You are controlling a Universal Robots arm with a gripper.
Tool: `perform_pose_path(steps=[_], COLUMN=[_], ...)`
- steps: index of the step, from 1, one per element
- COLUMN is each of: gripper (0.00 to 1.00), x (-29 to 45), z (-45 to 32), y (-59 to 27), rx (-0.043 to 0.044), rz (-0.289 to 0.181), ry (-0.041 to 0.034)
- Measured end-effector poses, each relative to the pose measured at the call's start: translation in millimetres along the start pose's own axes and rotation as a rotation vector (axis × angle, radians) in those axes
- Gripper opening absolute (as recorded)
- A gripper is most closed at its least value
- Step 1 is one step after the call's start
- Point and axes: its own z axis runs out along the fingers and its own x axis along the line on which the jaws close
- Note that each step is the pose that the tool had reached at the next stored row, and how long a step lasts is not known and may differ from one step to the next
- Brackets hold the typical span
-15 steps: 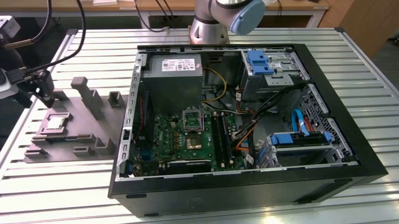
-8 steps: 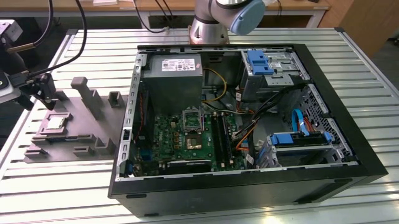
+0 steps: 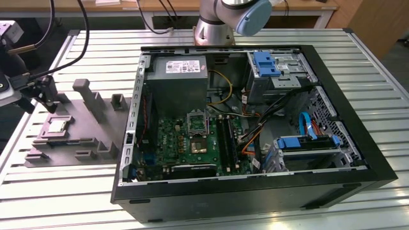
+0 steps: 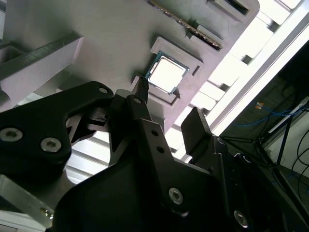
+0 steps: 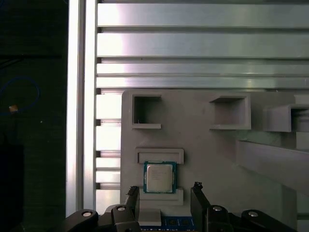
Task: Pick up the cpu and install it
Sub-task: 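Pick up the cpu and move it towards the insertion slot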
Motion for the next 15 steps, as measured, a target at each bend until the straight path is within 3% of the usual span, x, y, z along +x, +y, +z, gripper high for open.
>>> perform_pose_path(steps=[7,15], gripper=[0.55,0.55], x=[-0.1,-0.5], z=[5.6,19.9], y=[-1.3,-3.2], rx=[0.0001,0.0001], rz=[0.000,0.003], ry=[0.0001,0.0000])
